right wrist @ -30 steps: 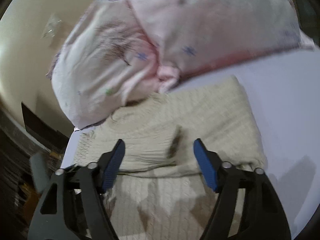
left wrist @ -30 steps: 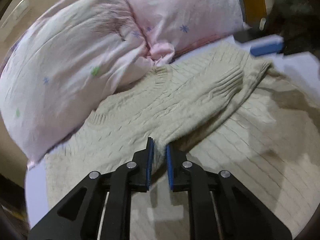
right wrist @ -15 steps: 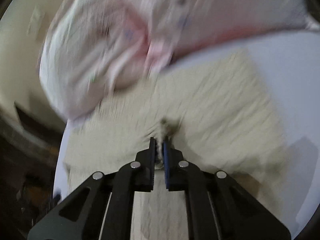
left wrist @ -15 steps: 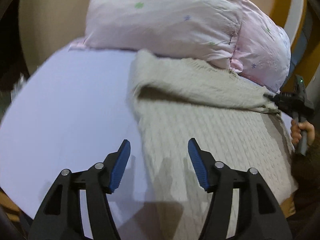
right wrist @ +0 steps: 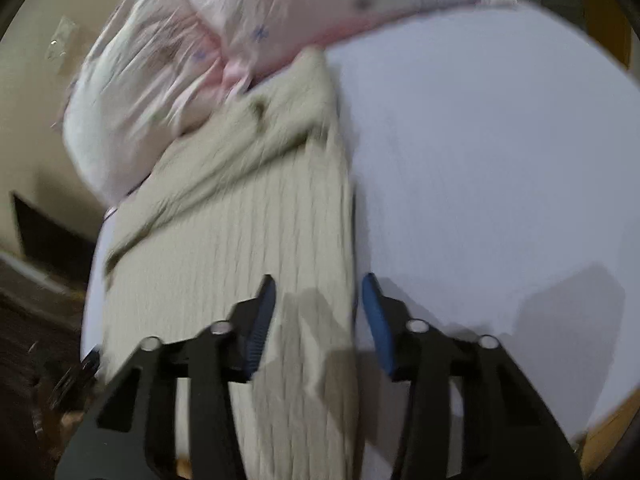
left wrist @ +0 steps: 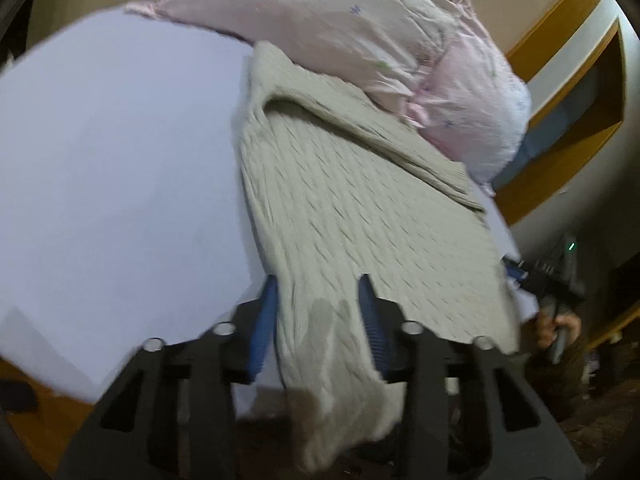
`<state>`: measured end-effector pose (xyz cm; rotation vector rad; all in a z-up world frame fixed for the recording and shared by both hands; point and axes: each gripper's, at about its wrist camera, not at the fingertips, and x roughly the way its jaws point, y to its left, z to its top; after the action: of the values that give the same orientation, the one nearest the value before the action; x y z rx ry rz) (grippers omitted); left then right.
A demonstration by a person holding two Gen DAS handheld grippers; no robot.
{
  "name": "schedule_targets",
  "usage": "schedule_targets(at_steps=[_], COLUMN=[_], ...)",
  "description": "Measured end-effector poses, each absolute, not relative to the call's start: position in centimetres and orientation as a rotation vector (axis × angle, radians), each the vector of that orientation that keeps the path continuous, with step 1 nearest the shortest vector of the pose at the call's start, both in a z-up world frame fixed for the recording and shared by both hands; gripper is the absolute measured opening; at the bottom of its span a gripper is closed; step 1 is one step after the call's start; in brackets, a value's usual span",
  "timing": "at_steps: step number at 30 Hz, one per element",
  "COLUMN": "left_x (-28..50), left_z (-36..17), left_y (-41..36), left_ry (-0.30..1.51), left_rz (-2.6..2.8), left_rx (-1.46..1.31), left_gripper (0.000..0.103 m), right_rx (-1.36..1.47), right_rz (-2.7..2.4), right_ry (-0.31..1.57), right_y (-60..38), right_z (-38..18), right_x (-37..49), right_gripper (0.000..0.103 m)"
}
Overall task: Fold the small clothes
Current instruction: 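Grasp the hem with both grippers and lift it toward the collar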
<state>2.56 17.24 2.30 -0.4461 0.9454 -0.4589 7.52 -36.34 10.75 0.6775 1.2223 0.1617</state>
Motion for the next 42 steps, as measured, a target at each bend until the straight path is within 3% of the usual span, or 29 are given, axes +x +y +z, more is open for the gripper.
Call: schedule_targets(at_steps=[3,5,8,13,21,24,30,31,33,35,36,37,38,39,42], left_x=[0.9,-0.2,-1.1,-0.7,9.7,17.2,28.7,29.6,29.8,29.6,29.3,28.7,28.1,27.1,24.4], left_z=[1.2,0.6,0.4,1.2,9.9,10.1,4.8,3.9,3.4,3.6,3.8,4.1,4.8,5.5,6.9], left_y=[17.6,17.6,17.0,16.3,17.1,16.7,14.6,14.5,14.9,15.4,15.8,16.2,16.7,17.3,18.5], left_ry=[0.959,0.970,0.973,0.972,0.731,0.716,0.891,0.921,0.931,0.918,0.916,0.908,0.881,0.844,0.783], left_rz=[-0.523,-0.552,-0.572,-0.590,-0.472,-0.360,-0.208,-0.204,-0.233,-0.279,-0.303,-0.311,-0.295,-0.265,-0.255], left_rx=[-0.560,-0.608,-0.616,-0.595,-0.513,-0.488,-0.497,-0.503,-0.521,-0.562,-0.592,-0.614,-0.623,-0.621,-0.612], left_gripper=[0.022,0.014,0.014,0.006,0.006,0.006,0.006,0.006,0.006,0.014,0.019,0.043,0.075,0.086,0.091], right_rx=[0.800,0.919,0.962,0.952,0.964,1.036,1.170,1.196,1.271,1.314,1.299,1.259,1.222,1.186,1.092], right_rz=[0.260,0.338,0.395,0.468,0.467,0.361,0.086,0.067,0.062,0.077,0.073,0.066,0.061,0.063,0.111], right_ry=[1.205,1.219,1.226,1.164,0.834,0.792,0.958,0.968,0.946,0.878,0.858,0.839,0.828,0.821,0.829], right_y=[-35.9,-35.8,-35.1,-34.9,-37.5,-38.8,-39.6,-39.7,-40.1,-40.8,-40.8,-40.8,-40.8,-40.6,-39.8], right_z=[10.3,9.3,8.4,10.3,16.0,13.9,5.1,4.4,3.6,3.9,4.3,5.1,5.8,6.5,7.9], right_x=[3.2,0.9,-0.6,0.6,14.7,21.3,28.0,28.3,28.8,28.6,28.7,28.8,28.6,28.3,27.5], right_gripper=[0.032,0.020,0.010,0.007,0.007,0.007,0.008,0.011,0.028,0.057,0.062,0.072,0.081,0.085,0.089])
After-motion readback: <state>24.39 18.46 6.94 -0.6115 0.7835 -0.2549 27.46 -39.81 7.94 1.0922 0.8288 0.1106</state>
